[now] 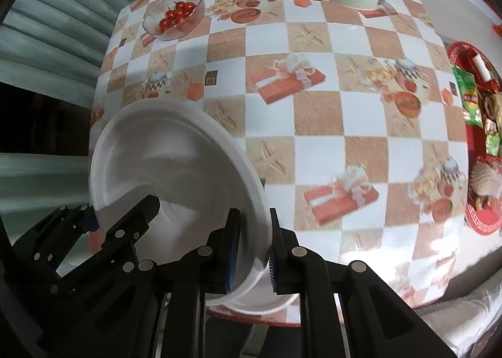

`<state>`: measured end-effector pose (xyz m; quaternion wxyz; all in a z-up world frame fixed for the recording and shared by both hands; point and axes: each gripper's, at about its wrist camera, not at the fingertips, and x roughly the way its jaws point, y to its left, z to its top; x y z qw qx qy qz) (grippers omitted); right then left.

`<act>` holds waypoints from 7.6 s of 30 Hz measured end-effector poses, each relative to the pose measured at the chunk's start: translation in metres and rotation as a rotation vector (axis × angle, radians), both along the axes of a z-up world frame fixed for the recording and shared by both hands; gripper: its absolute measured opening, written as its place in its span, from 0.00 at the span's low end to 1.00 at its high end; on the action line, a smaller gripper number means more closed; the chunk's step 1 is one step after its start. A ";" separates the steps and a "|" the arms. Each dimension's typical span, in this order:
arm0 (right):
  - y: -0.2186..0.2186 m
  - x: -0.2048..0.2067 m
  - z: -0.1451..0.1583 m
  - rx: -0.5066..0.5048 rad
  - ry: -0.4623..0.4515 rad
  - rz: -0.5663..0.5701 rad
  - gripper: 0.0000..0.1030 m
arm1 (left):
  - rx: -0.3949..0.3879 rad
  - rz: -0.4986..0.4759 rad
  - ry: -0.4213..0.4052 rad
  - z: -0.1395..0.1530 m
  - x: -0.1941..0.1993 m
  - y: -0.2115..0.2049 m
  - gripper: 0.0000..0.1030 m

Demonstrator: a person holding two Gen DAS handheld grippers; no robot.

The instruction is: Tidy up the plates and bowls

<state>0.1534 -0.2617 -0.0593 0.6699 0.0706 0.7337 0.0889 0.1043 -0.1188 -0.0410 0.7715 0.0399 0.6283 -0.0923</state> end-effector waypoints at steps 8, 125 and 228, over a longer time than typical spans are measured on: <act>-0.012 -0.035 0.012 -0.014 -0.004 -0.062 0.17 | 0.012 -0.098 -0.005 0.005 -0.027 -0.013 0.30; -0.060 -0.126 -0.066 -0.044 0.224 -0.223 1.00 | 0.086 -0.140 0.204 -0.069 -0.067 0.000 1.00; 0.160 -0.102 -0.090 -0.027 0.197 0.215 0.21 | -0.082 0.198 0.232 -0.158 -0.117 0.173 0.37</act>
